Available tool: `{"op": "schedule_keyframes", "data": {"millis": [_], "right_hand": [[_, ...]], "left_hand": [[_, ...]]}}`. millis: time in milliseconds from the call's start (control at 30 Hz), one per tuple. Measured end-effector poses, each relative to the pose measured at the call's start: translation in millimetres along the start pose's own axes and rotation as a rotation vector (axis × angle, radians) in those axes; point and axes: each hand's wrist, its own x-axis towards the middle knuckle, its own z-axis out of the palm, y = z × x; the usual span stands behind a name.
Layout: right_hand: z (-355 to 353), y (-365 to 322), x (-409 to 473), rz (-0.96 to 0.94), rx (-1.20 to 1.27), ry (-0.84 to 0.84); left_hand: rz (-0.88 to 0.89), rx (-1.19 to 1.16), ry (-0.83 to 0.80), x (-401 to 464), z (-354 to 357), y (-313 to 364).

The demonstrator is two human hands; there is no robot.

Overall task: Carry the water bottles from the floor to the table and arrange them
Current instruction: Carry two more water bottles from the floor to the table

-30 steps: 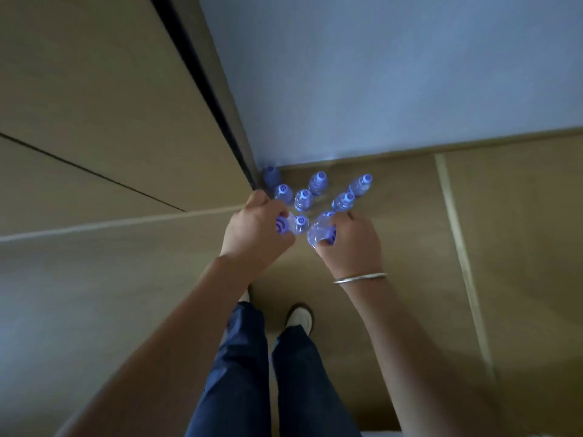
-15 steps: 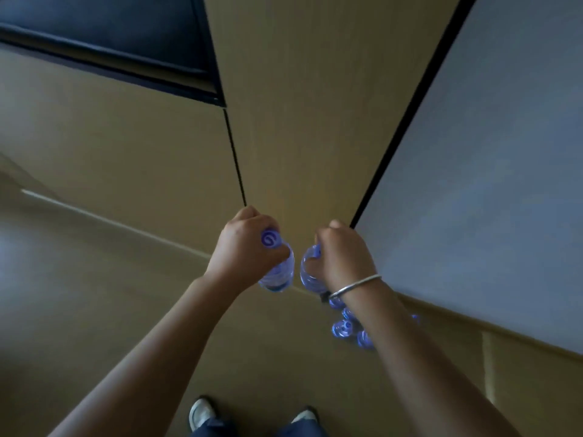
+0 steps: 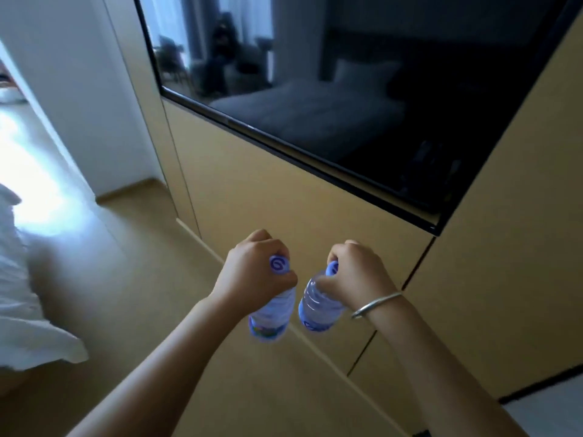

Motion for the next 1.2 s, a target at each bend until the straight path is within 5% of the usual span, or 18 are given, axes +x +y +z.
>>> {"op": "schedule_keyframes", "data": {"millis": [333,867,1200], "right_hand": [[54.6,-131.6,120.6,-0.277,0.063,-0.145],[120.1,-265.7,379.6,-0.696,0.049,-0.282],[178.9,-343.6,507.4,-0.785,0.038,-0.382]], "left_hand": [[-0.212,0.053,0.231,55.6,-92.6,-117.8],[-0.483,0.268,0.37,240.6,-166.1,-258.7],[-0.616,0.334,0.425,323.2,-210.4,-361.6]]}}
